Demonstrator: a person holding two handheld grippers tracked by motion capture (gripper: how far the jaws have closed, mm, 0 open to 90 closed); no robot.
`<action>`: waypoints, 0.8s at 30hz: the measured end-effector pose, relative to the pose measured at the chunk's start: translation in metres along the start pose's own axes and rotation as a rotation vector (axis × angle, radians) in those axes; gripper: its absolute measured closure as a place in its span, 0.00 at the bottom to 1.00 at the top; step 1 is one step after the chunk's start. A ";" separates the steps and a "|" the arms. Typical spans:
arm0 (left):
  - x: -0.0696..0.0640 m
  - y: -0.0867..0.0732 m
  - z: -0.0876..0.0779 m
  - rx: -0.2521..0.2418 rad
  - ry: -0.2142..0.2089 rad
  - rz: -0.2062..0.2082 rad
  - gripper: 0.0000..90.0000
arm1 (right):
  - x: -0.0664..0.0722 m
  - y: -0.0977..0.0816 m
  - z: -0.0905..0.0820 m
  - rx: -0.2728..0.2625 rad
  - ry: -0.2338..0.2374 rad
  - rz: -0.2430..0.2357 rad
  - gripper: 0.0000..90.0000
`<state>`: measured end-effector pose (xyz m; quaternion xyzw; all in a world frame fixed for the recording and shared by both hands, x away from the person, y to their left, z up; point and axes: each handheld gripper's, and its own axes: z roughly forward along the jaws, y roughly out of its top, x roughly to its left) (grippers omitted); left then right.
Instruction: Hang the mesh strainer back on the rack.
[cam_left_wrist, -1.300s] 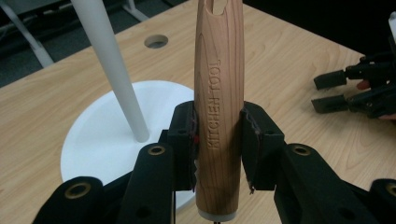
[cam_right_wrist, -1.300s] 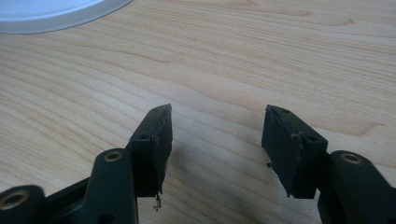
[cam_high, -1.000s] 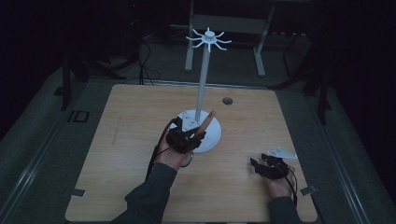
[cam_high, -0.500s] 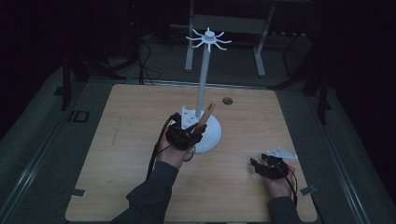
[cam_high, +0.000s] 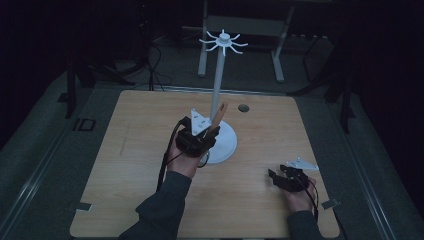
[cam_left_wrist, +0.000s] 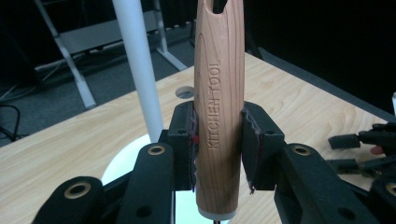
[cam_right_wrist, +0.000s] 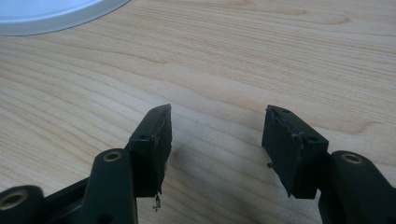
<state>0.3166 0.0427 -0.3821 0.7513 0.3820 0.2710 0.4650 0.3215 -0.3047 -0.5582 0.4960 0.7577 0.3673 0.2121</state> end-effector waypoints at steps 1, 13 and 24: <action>0.000 0.001 0.000 -0.005 0.004 -0.001 0.76 | 0.000 0.000 0.000 0.000 0.000 0.000 0.47; -0.001 0.010 -0.005 -0.038 0.023 -0.012 0.76 | 0.000 0.000 0.000 0.000 -0.002 0.001 0.47; 0.000 0.024 -0.012 -0.081 0.042 -0.021 0.76 | 0.000 0.000 0.000 0.001 -0.001 0.003 0.47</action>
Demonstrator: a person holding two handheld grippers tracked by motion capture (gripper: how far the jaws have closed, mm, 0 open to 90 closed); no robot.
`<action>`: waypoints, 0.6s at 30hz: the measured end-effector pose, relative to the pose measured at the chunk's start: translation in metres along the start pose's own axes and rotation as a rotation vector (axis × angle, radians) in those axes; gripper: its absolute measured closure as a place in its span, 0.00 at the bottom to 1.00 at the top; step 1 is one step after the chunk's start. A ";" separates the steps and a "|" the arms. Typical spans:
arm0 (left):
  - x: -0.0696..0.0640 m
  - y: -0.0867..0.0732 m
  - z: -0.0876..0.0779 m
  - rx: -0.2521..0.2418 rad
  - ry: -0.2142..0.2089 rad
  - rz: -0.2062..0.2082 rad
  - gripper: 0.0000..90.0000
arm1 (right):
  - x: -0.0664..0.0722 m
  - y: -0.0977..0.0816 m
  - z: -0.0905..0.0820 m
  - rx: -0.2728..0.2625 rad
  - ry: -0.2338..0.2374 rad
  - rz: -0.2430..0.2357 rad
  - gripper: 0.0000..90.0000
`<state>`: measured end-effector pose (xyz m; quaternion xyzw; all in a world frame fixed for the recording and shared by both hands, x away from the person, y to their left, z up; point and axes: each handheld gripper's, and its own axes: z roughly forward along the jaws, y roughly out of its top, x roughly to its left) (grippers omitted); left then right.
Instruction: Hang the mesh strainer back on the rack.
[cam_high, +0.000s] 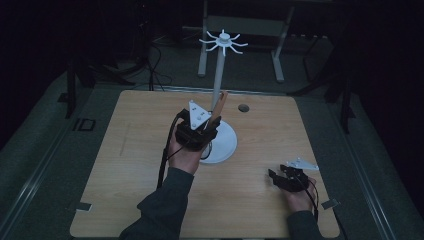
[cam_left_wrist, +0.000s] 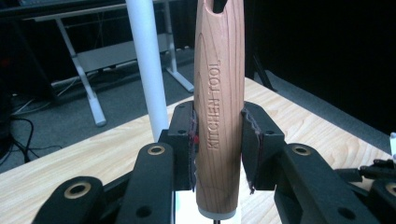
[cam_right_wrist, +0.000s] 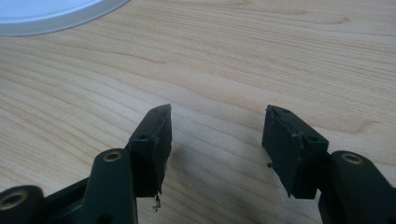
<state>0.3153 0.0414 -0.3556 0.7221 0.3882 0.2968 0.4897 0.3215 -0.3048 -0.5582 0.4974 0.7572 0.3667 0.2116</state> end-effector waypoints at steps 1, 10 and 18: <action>0.001 0.001 -0.001 -0.003 0.004 -0.002 0.76 | 0.000 0.000 0.000 0.000 0.000 0.000 0.47; 0.005 0.009 -0.005 -0.028 0.016 -0.030 0.76 | 0.000 0.000 0.000 -0.001 0.000 0.000 0.47; 0.007 0.013 -0.008 -0.043 0.011 -0.049 0.76 | 0.000 0.000 0.000 -0.001 -0.001 -0.002 0.47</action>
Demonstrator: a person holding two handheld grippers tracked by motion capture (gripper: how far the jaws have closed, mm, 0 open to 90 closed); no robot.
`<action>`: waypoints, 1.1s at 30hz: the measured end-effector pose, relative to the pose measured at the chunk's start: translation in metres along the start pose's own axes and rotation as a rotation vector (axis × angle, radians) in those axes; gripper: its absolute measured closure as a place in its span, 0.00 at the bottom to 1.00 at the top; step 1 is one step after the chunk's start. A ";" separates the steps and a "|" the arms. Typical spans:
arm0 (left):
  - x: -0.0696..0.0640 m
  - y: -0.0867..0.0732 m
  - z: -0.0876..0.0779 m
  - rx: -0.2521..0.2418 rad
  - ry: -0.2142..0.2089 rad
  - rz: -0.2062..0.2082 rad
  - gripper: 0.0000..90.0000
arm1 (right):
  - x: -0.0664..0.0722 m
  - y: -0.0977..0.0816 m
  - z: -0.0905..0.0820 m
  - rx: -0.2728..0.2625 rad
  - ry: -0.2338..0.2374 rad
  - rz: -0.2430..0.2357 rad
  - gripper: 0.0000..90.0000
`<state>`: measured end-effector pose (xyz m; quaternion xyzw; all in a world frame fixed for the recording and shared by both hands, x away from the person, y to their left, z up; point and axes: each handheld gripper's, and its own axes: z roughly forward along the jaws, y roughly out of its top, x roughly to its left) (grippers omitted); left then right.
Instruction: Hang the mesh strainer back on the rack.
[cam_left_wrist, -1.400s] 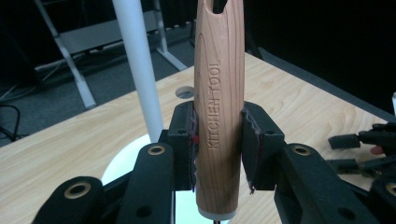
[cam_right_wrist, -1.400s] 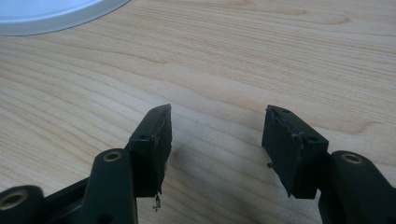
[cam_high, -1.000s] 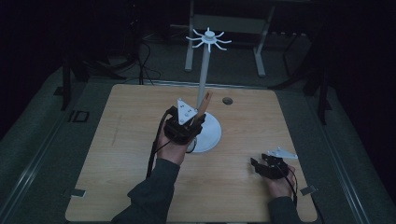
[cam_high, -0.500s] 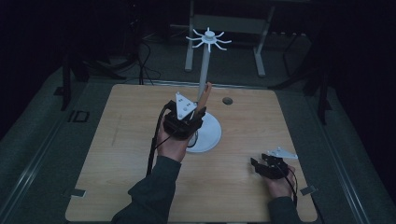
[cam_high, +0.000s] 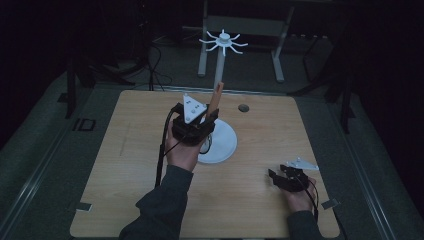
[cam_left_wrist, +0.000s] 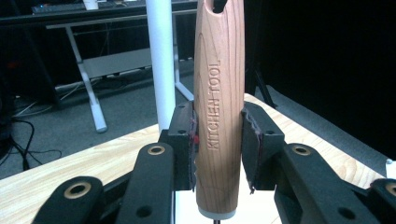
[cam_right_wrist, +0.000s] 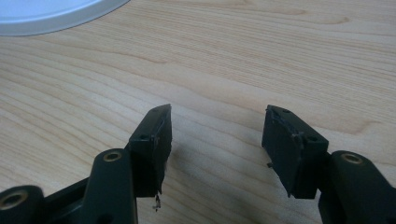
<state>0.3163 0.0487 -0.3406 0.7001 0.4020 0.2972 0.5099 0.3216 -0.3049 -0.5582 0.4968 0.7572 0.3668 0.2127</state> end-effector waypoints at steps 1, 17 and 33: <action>0.001 0.000 0.000 0.001 0.000 0.001 0.76 | 0.000 0.000 0.000 0.000 0.000 0.000 0.47; 0.010 0.016 -0.007 -0.049 0.011 -0.045 0.76 | 0.000 0.000 0.000 0.001 0.002 0.002 0.47; 0.014 0.027 -0.008 -0.088 0.050 -0.089 0.76 | -0.001 0.000 0.000 0.002 0.004 0.001 0.47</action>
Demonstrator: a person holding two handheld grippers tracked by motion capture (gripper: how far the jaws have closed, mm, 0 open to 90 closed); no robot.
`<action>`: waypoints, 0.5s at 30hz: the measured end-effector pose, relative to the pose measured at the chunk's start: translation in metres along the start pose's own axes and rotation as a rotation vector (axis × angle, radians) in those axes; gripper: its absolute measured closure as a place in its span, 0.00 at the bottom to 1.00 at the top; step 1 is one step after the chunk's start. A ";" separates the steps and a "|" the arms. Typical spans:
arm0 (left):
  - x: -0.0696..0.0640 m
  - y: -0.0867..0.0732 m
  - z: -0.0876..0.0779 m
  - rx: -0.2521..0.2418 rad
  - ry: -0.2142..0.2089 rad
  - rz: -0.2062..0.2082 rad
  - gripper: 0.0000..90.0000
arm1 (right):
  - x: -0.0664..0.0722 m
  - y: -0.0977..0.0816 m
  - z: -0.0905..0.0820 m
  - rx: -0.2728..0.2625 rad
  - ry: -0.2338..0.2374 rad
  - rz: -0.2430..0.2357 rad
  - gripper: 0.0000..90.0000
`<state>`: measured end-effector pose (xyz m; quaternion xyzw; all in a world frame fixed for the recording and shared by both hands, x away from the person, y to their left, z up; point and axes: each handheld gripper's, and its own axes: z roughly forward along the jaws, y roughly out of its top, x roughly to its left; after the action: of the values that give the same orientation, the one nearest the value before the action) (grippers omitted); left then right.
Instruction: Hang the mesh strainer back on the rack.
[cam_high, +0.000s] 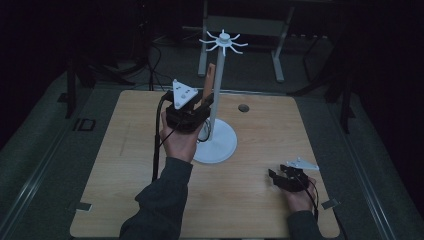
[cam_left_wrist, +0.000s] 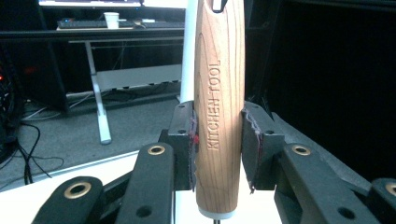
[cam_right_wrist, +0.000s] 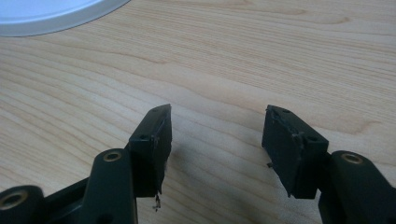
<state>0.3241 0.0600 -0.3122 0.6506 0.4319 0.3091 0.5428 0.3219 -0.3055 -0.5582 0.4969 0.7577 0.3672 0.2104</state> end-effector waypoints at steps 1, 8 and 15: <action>0.000 0.000 0.000 -0.003 0.002 -0.005 0.76 | 0.000 0.000 0.000 0.000 -0.001 -0.001 0.47; 0.002 0.004 0.000 -0.008 0.019 -0.014 0.76 | 0.000 0.000 0.000 -0.001 -0.001 -0.005 0.47; 0.002 0.011 0.003 -0.017 0.037 -0.011 0.76 | 0.000 0.000 0.000 0.001 -0.002 -0.004 0.47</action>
<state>0.3298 0.0604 -0.3019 0.6378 0.4429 0.3215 0.5419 0.3224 -0.3051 -0.5582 0.4956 0.7589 0.3658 0.2114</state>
